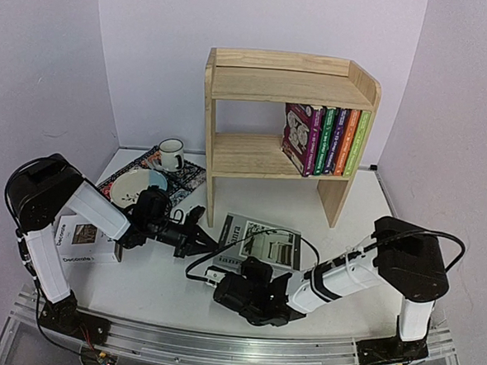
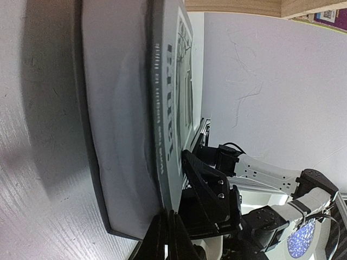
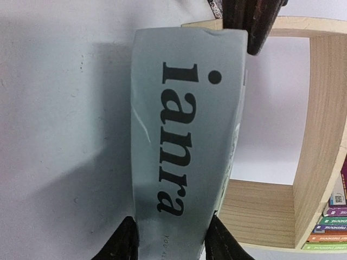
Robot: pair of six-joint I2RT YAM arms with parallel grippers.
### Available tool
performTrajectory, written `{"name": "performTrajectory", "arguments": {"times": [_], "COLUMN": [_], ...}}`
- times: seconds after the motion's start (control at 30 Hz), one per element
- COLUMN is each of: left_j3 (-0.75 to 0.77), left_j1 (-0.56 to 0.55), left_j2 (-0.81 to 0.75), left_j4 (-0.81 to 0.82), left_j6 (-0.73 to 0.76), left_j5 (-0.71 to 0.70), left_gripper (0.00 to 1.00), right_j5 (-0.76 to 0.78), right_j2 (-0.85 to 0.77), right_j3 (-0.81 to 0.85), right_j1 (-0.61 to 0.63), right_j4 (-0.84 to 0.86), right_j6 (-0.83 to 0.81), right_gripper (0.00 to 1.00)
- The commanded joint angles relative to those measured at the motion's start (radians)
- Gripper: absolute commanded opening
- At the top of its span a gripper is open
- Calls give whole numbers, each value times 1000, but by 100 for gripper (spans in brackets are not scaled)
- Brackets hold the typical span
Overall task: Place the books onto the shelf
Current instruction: Pick up the book from the center of the board.
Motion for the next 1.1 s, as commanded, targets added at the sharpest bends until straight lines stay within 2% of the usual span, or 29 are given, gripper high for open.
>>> {"name": "performTrajectory", "arguments": {"times": [0.0, 0.07, 0.2, 0.3, 0.47, 0.7, 0.87, 1.07], "left_j3": [16, 8, -19, -45, -96, -148, -135, -67], "left_j1": [-2, -2, -1, 9, 60, 190, 282, 356], "left_j2": [-73, -93, -161, -252, -372, -554, -704, -811], "left_j4": [58, 58, 58, 57, 57, 47, 21, -65], "left_j6": [-7, -2, 16, 20, 11, 4, 40, 112], "left_j5": [28, 18, -11, -44, -44, 17, 67, 86], "left_gripper": [14, 22, 48, 57, 60, 65, 66, 66], "right_j5": [43, 36, 7, -13, -59, -151, -280, -376], "right_j2": [-110, -136, -202, -271, -388, -524, -642, -764], "right_j3": [-11, -21, -48, -72, -87, -12, 77, 189], "right_j1": [2, 3, 12, 26, 49, 76, 85, 85], "right_j4": [9, 10, 10, 10, -13, -184, -323, -350], "right_j6": [-15, -20, -37, -49, -66, -47, -21, -70], "right_gripper": [33, 30, 29, 29, 27, 25, 25, 23]}}
